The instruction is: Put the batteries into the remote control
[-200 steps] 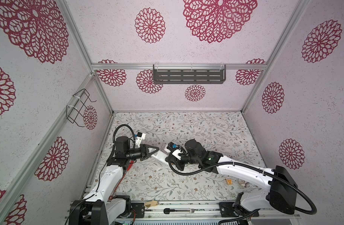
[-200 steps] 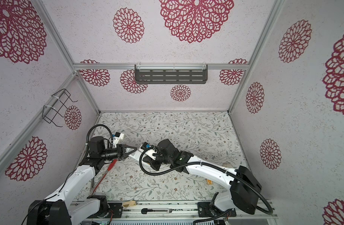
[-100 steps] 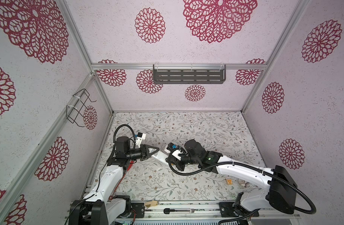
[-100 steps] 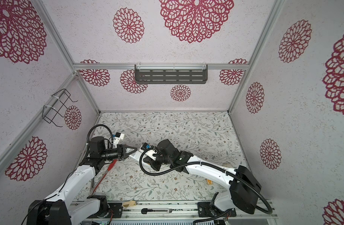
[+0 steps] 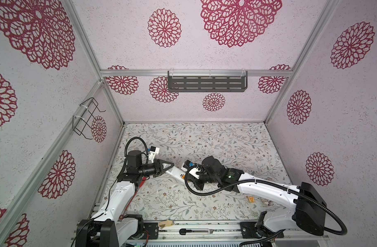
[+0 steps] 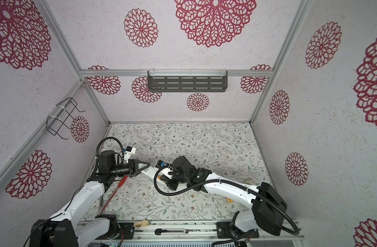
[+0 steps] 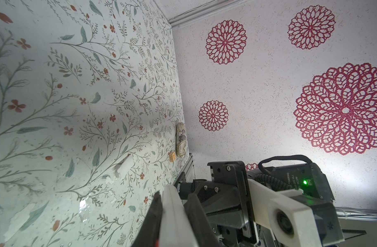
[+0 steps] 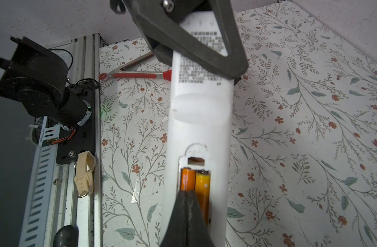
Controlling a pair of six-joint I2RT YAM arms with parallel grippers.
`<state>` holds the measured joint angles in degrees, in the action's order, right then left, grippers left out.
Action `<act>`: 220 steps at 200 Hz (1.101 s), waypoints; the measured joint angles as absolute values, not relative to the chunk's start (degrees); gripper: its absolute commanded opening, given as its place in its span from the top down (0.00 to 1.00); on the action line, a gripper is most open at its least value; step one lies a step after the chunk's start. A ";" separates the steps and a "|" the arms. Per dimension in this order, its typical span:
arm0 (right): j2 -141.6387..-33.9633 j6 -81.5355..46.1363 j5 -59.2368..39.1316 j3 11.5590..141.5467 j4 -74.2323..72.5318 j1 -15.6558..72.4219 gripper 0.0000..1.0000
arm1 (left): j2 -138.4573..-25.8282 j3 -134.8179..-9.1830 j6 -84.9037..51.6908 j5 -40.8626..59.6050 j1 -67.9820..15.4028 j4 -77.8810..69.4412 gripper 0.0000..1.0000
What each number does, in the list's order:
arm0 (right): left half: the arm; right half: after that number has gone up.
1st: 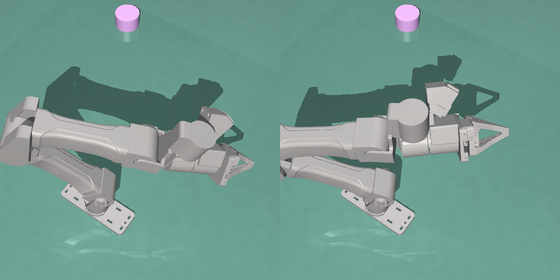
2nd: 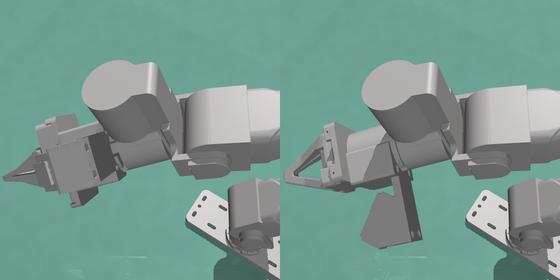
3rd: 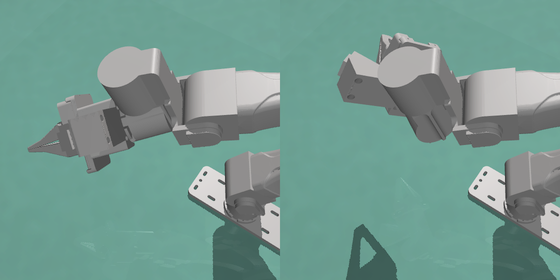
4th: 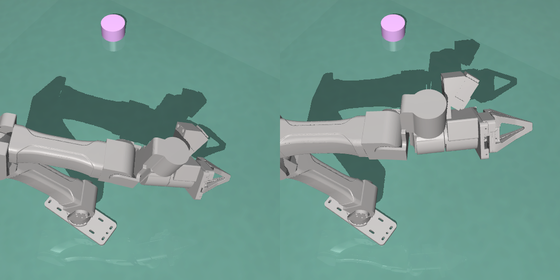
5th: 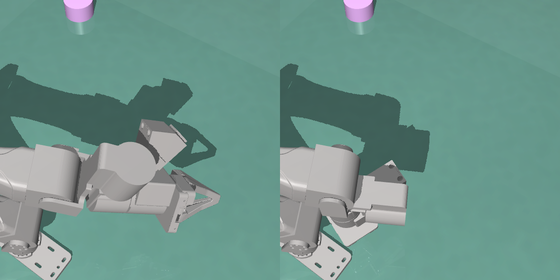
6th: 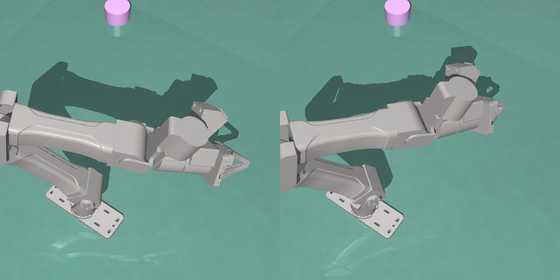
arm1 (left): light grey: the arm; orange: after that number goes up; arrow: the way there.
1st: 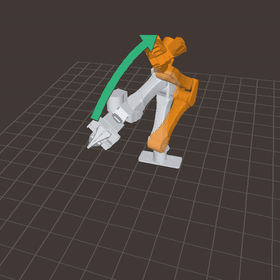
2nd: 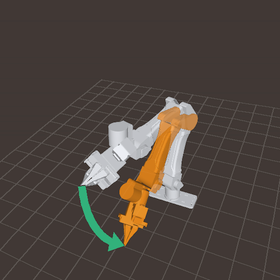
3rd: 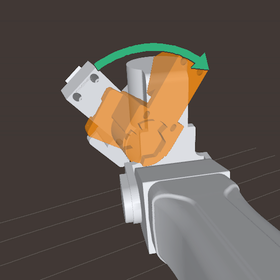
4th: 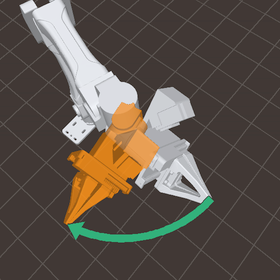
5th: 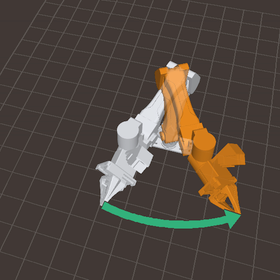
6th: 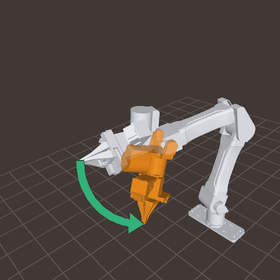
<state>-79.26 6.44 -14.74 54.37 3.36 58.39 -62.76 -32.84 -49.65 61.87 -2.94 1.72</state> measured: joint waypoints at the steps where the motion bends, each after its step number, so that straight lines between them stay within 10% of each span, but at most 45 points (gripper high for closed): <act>1: -79.20 6.42 -14.72 54.37 3.38 58.39 0.92 | -62.76 -32.84 -49.67 61.93 -2.94 1.69 0.99; 35: -75.00 4.93 -14.90 52.62 5.50 57.69 0.85 | -62.76 -32.84 -50.72 63.61 -2.94 0.60 0.98; 108: -66.26 -3.84 -28.21 52.56 9.28 45.69 0.34 | -60.90 -32.84 -49.10 63.79 -7.27 1.13 0.98; 220: -72.05 -5.82 -44.75 52.36 14.70 45.32 0.35 | -56.64 -32.84 -47.57 63.79 -12.38 1.15 0.97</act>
